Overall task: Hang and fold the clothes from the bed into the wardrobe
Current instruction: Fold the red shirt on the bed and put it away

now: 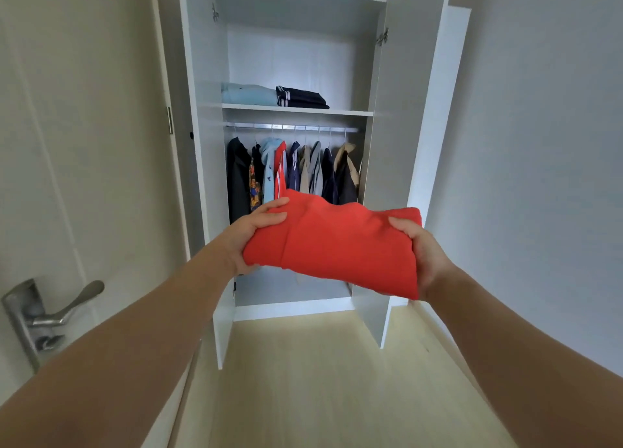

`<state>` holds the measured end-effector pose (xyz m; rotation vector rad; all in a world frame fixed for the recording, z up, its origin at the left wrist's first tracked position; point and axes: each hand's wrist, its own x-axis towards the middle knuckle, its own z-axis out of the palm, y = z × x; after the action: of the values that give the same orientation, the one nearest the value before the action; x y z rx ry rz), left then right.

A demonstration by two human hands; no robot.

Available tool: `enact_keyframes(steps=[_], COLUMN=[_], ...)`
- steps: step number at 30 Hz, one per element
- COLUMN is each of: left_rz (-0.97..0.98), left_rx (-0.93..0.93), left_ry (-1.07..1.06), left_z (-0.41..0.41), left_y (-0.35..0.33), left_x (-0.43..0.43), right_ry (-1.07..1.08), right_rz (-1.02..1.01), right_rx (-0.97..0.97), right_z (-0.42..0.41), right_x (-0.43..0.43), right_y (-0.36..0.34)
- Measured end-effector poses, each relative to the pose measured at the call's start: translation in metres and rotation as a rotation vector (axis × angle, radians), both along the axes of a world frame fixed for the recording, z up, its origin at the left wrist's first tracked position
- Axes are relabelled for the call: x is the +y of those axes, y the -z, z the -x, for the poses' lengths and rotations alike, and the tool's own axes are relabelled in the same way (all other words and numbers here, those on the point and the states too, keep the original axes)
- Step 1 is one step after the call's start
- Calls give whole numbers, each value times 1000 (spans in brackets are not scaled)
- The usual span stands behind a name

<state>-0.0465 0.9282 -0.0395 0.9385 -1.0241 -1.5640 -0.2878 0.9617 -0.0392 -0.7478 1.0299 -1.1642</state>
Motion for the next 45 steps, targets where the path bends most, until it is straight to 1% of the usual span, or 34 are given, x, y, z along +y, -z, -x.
enact_keyframes(steps=[2,4,7,11,13,14,15,16,18,20,22,23,25,30,35,41,45], left_rz=[-38,-119,-256,-315,-306,-294,-272,-268,-78,-110,-162,-183,-175,-146,-74,22,100], left_rx=[51,36,25,129,73,3,-65,-28,-207,-121,-165,-162,-150,-27,62,-54,-134], left_ry=[-53,-80,-107,-161,-174,-190,-243,-347,-354,-286,-144,-123,-94,-52,-101,-52,-33], left_z=[-16,-29,-42,-46,-46,-47,-47,-48,-41,-34,-22,-13,6,50,86,92,92], left_y=[-7,-16,-38,-57,-63,-67,-69,-75,-82,-90,-96,-98,-102,-126,-151,-161,-174], left_x=[-43,-83,-134,-193,-222,-237,-253,-270,-303,-325,-347,-362,-396,-484,-602,-700,-769], right_ry=[0,10,-30,-19,17,56,96,123,183,212,210,210,208,188,164,148,160], right_rz=[16,38,60,64,62,52,39,39,49,58,98,116,159,249,301,295,344], right_rx=[-55,-139,-258,-358,-405,-428,-445,-453,-475,-523,-570,-586,-594,-611,-604,-563,-584], right_z=[-20,-37,-58,-67,-69,-71,-74,-77,-78,-78,-75,-72,-61,-26,6,22,24], right_x=[-44,-83,-137,-198,-225,-238,-251,-268,-300,-324,-356,-374,-415,-502,-605,-701,-769], right_y=[-7,-17,-36,-59,-69,-74,-78,-83,-90,-93,-97,-98,-102,-117,-145,-166,-177])
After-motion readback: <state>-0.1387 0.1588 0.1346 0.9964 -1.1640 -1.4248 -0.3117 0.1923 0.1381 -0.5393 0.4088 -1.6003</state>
